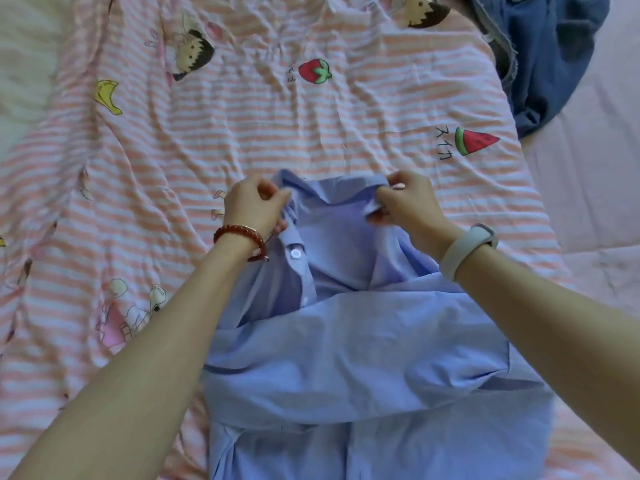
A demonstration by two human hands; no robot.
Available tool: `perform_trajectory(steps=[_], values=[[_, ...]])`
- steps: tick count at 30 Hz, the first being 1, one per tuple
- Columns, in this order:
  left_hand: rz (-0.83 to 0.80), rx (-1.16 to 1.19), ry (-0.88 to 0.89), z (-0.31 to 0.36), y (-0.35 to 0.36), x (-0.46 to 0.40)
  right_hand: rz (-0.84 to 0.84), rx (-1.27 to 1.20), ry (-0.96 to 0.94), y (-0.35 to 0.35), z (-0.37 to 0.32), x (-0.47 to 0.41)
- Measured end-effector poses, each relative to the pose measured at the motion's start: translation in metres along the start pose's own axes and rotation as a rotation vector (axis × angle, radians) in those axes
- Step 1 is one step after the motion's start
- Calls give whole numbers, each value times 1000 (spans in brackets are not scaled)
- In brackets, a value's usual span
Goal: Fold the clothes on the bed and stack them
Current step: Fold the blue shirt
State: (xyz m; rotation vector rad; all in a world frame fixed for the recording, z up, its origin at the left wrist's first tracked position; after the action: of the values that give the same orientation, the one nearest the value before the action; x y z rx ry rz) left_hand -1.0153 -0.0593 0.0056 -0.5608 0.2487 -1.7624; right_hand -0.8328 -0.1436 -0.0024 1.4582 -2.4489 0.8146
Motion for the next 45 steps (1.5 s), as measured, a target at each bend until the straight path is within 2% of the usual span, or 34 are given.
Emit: perform_trajectory(steps=[1, 2, 4, 5, 6, 8, 10, 11, 13, 17, 19, 21, 23, 25, 29, 31, 33, 35, 37, 40, 45], values=[[8, 139, 23, 6, 5, 4, -20, -117, -9, 2, -4, -1], [-46, 164, 51, 7, 13, 9, -103, -133, -12, 4, -6, 0], [-212, 2, 108, -3, 27, 20, -382, 113, 37, 8, 0, 4], [-190, -61, 143, -13, 28, 20, -454, 264, 48, 9, 6, 6], [-93, -98, 174, -21, 25, 17, -422, 369, 15, 8, 11, 4], [107, -146, 151, -33, 13, 9, -158, 515, -128, 4, 20, -6], [117, -204, -18, -42, 5, -3, 26, 611, -200, -2, 24, -16], [74, -221, -122, -44, 4, -9, 16, 616, -190, -1, 25, -20], [-22, -275, -236, -48, 6, -14, -124, 620, -117, 1, 25, -28], [-131, -286, -248, -41, 16, -15, -290, 637, -18, 9, 18, -40], [-171, -170, -178, -36, 20, -16, -373, 652, -2, 11, 15, -42], [-257, 25, -92, -31, 22, -14, -400, 613, -32, 10, 14, -42], [-338, 100, -88, -33, 18, -11, -390, 564, -124, 4, 15, -37], [-399, 10, -106, -34, 12, -6, -366, 557, -247, -5, 16, -29], [-524, -199, -117, -33, 5, 10, -358, 645, -371, -22, 25, -5], [-527, -248, -56, -28, 3, 20, -345, 745, -405, -28, 29, 10], [-390, -200, 41, -20, -1, 33, -243, 834, -489, -34, 29, 25], [-217, -225, 192, -11, -7, 52, -62, 835, -667, -39, 27, 46], [-115, -271, 373, -8, -15, 78, 55, 824, -853, -43, 29, 72], [-119, -370, 623, -27, -27, 130, 55, 784, -946, -43, 50, 119], [-159, -471, 905, -81, -37, 221, 41, 848, -1039, -40, 100, 197]])
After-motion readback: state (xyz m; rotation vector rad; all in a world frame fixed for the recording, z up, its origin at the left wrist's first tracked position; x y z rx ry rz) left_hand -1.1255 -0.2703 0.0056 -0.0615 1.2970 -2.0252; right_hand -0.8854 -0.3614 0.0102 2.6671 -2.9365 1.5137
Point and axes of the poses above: each hand's wrist, its own x-axis away from the middle knuckle, its own y-axis out of the palm, z = x × y, the point moved 1 cm from there along -x, towards the middle knuckle, and after that the axes turned 10 degrees about x, right-handed, at the moved point
